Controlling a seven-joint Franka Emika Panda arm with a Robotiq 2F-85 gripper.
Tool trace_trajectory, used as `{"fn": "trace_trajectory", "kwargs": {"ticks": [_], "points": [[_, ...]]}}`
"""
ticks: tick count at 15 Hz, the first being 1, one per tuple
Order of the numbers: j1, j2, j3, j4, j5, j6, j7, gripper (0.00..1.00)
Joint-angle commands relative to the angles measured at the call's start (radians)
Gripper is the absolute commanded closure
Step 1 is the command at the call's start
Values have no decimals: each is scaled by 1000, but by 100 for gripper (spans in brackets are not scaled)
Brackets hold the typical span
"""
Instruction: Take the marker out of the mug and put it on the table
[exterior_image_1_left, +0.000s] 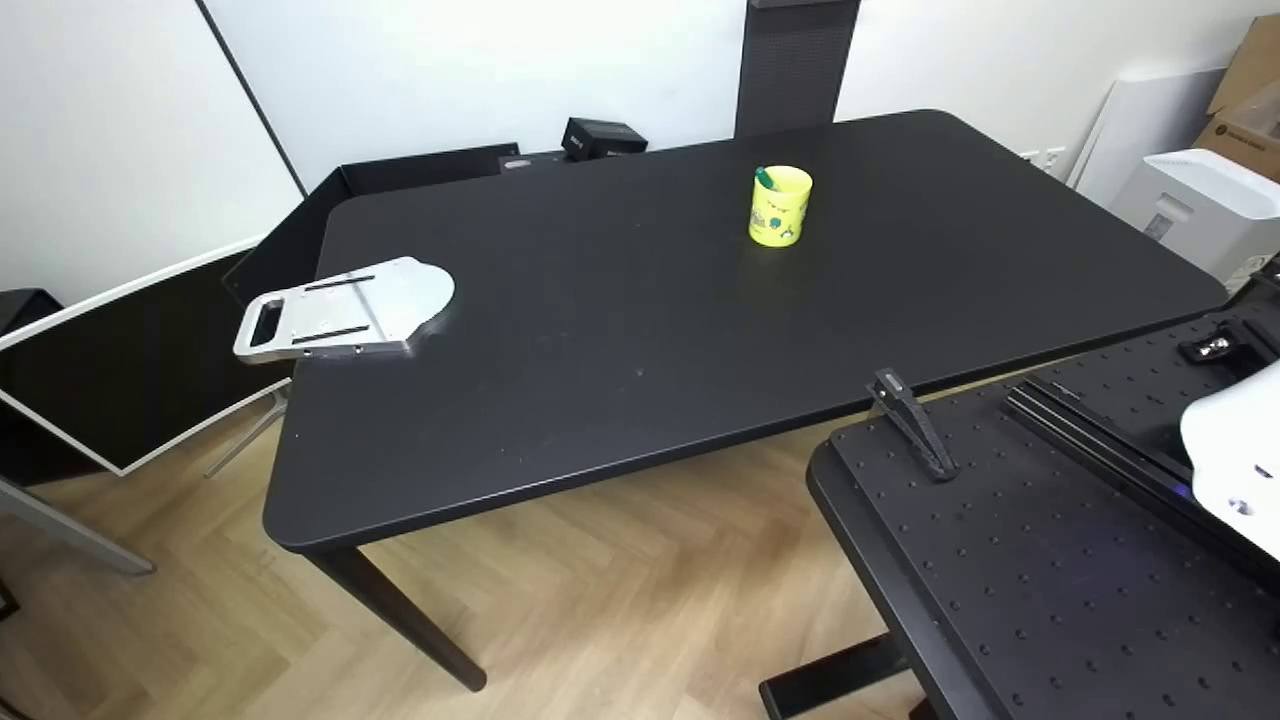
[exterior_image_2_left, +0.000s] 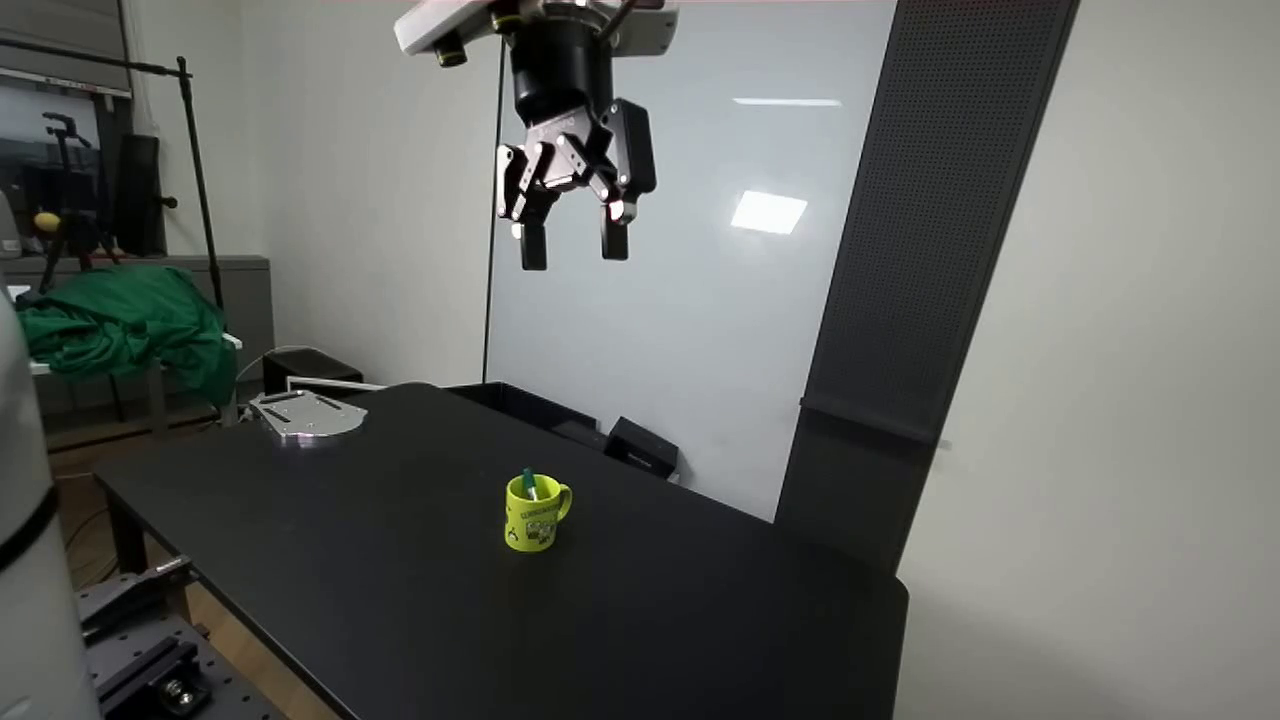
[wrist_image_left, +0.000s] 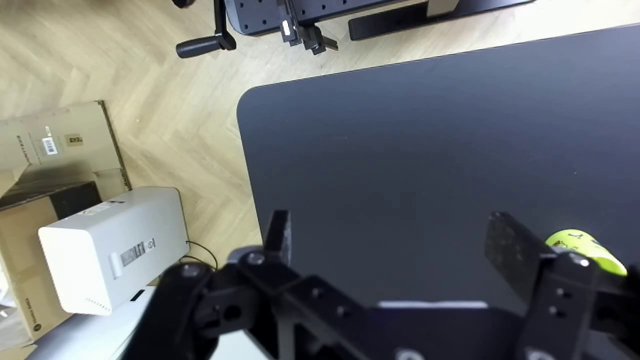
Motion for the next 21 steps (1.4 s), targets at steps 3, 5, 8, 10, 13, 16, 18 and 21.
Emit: {"fn": "trace_trajectory", "kwargs": {"ticks": [3,5,8,10,13,16,18,21], "points": [[25,1,-19,3,-11,-6,11,0],[25,1,-19,3,-11,-6,11,0],[26,5,-20,5,-13,-7,9,0],[25,21,-19,13,-18,1,20,0],[20,53,-22,27,-29,17,28,0],[17,100,-26,47,-50,47,28,0],[22,143,-32,71,-47,72,19,0],[26,210,-35,109,-39,122,24,0]]}}
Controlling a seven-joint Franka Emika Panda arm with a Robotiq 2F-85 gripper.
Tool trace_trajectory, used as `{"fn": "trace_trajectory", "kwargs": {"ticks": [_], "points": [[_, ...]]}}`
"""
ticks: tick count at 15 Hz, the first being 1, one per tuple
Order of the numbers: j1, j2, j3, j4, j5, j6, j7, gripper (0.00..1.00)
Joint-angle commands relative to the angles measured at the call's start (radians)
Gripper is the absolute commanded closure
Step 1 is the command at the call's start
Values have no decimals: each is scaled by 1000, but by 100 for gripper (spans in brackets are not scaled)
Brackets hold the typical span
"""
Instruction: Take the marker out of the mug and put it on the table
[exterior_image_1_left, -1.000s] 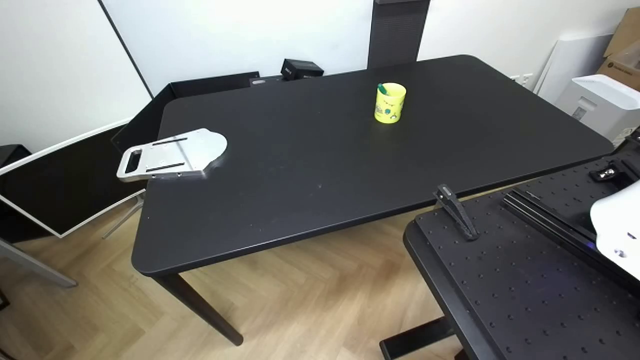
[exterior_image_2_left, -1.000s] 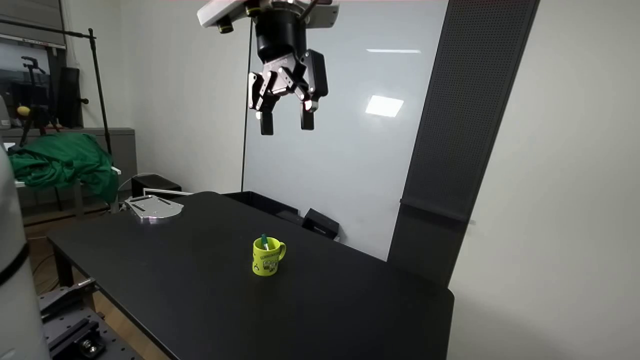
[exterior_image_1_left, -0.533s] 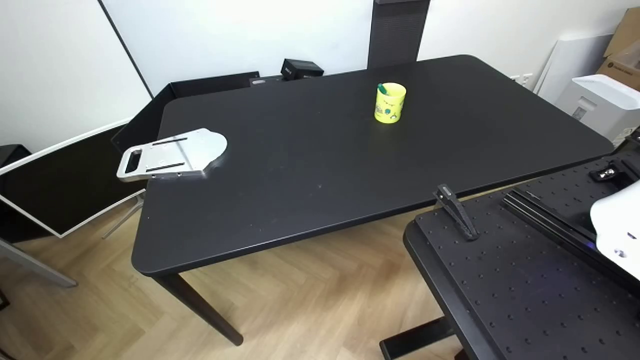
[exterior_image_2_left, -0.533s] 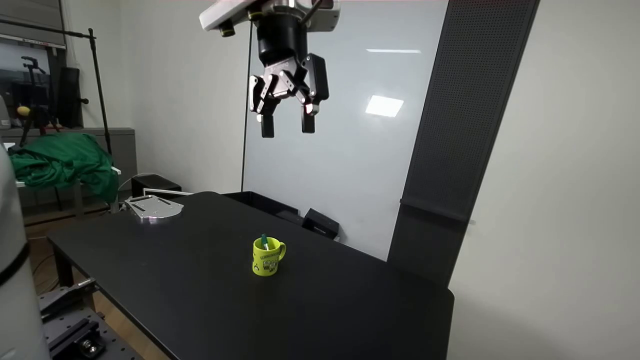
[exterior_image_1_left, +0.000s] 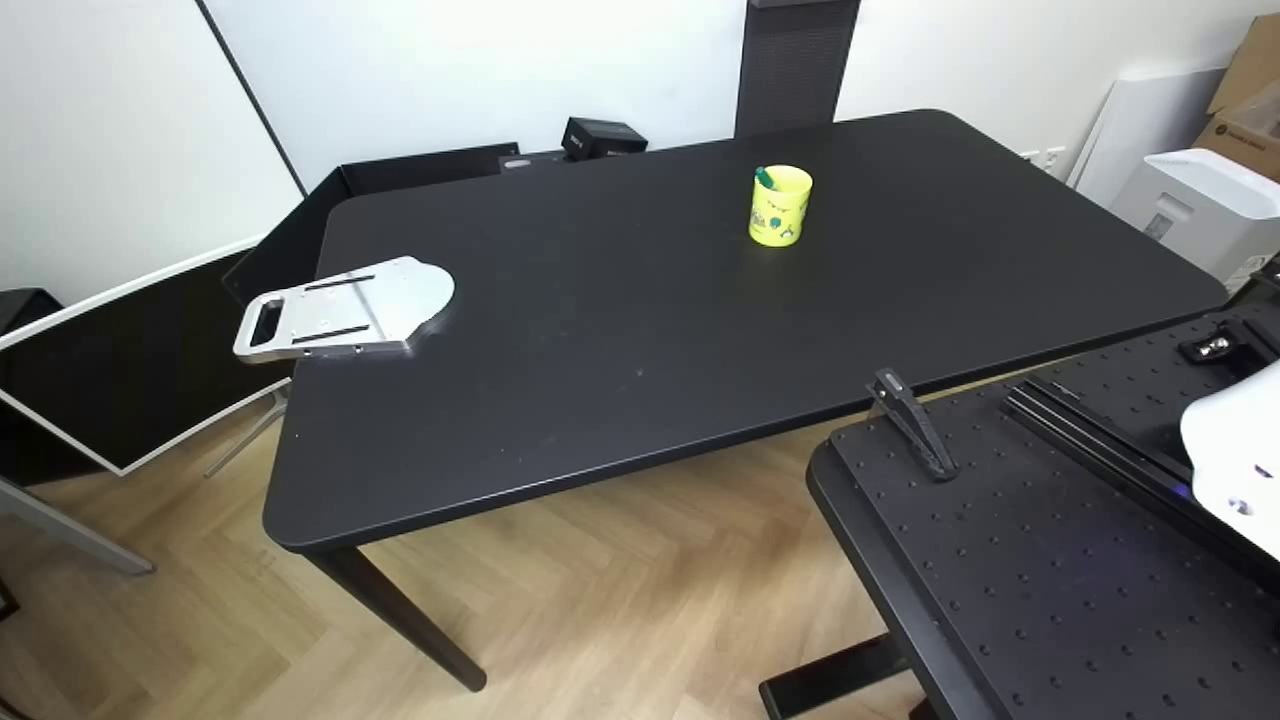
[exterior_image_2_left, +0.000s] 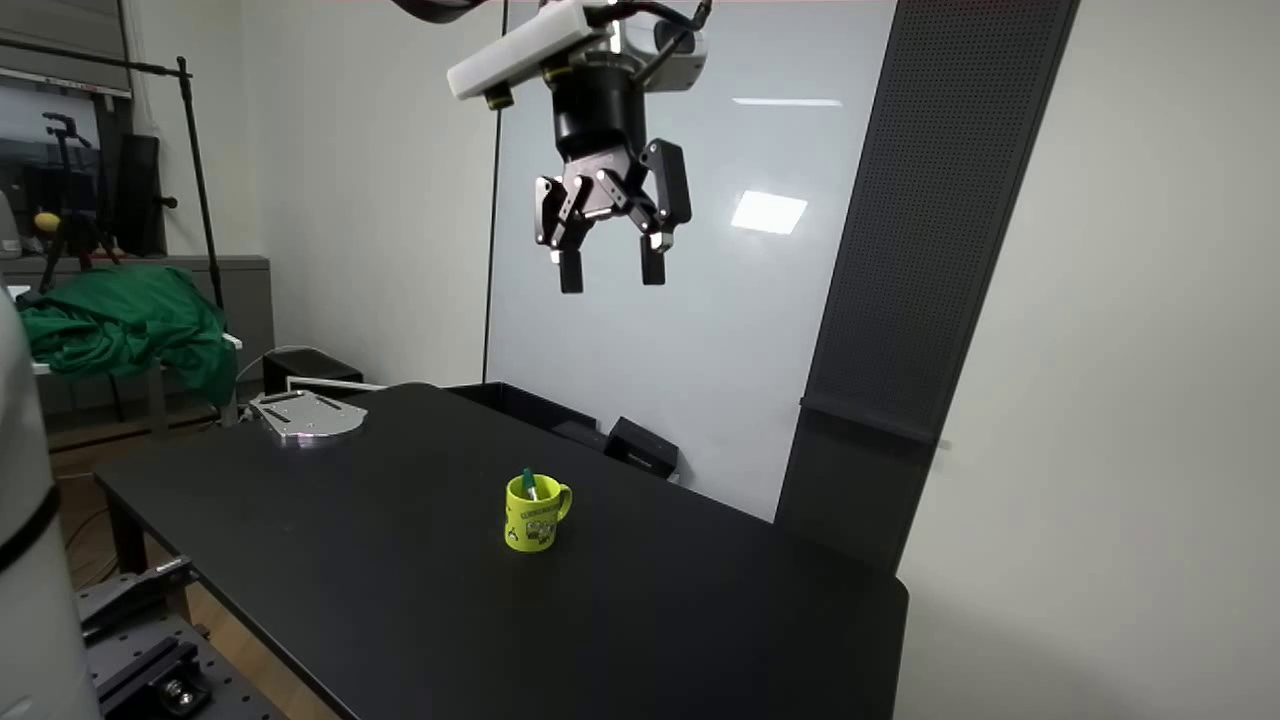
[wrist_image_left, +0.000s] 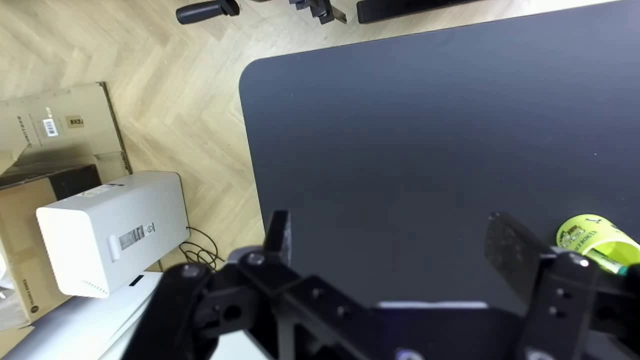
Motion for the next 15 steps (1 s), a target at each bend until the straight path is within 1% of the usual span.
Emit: {"fn": "trace_trajectory", "kwargs": {"ticks": [1,7,12,15], "points": [[16,109,-11,86,-4,34,27,0],[32,267,7,181,-25,118,37,0],[81,411,23,288,-46,172,-2,0],[116,494,36,350,-90,196,-30,0]]}}
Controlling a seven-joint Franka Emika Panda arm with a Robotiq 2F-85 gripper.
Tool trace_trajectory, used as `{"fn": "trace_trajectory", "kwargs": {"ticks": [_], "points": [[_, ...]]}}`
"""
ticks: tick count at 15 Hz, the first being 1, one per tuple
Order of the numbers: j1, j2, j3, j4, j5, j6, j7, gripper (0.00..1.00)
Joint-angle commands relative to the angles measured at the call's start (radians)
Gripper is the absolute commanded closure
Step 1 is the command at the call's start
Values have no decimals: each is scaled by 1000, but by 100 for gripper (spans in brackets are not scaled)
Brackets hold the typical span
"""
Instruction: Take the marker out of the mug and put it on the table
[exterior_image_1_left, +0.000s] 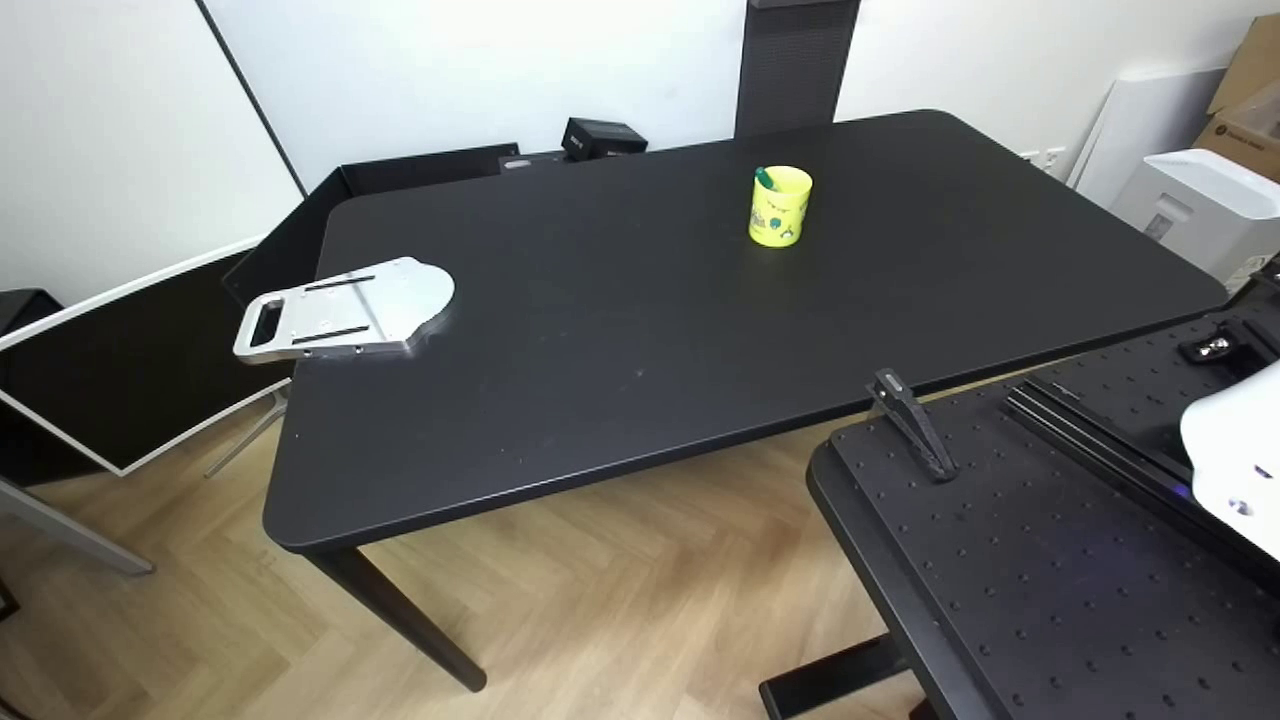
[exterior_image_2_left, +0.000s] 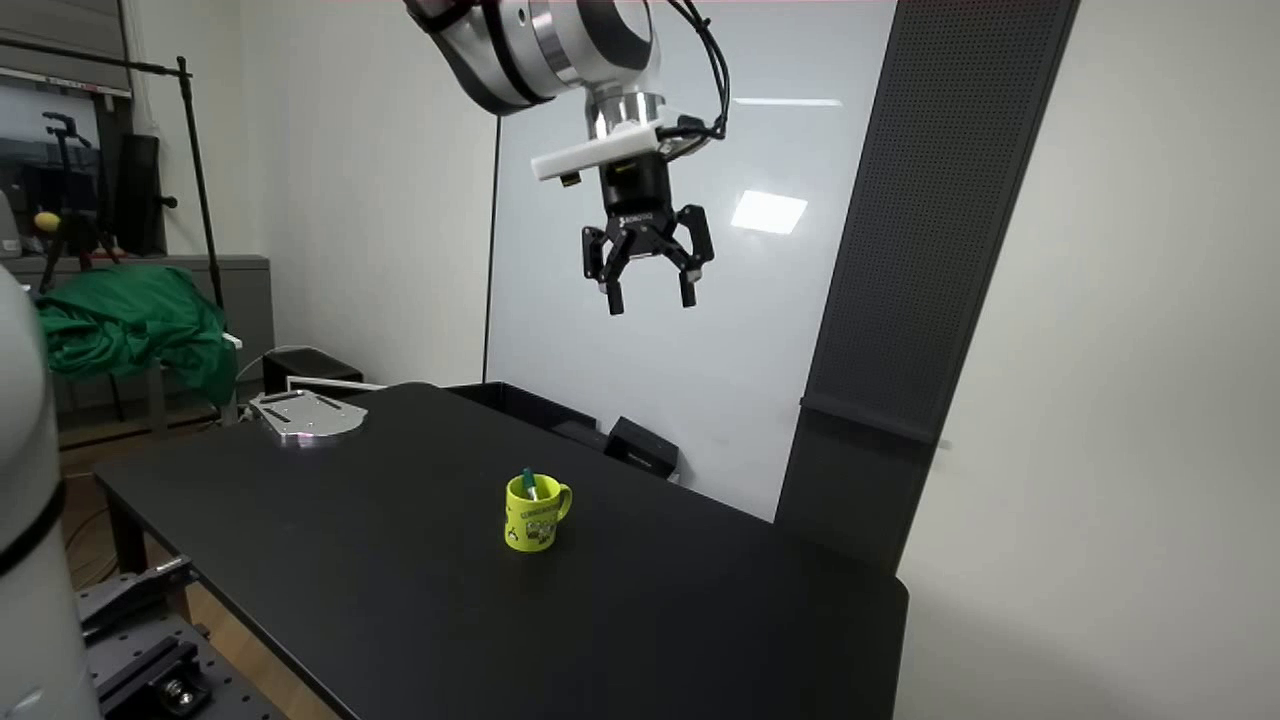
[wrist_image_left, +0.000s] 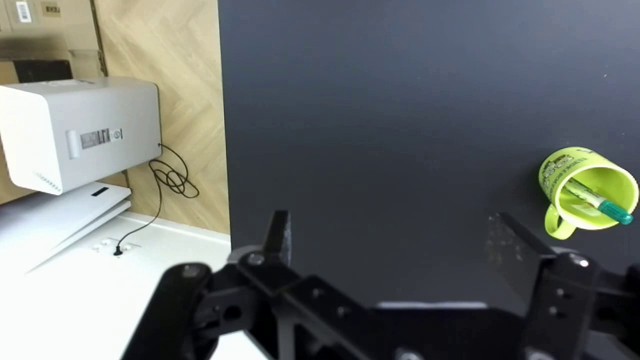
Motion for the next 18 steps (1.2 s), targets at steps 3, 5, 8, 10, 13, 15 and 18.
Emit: {"fn": "trace_trajectory", "kwargs": {"ticks": [3,5,8,10,13,15,18], "points": [[67,159,17,139,-64,33,-108,0],[89,191,25,161,-68,59,-190,0],[116,226,37,185,-66,78,-292,0],[131,238,47,193,-62,85,-343,0],[152,251,65,199,-51,81,-408,0],[152,233,60,167,-52,92,-378,0],[156,236,64,168,-52,92,-391,0]]}}
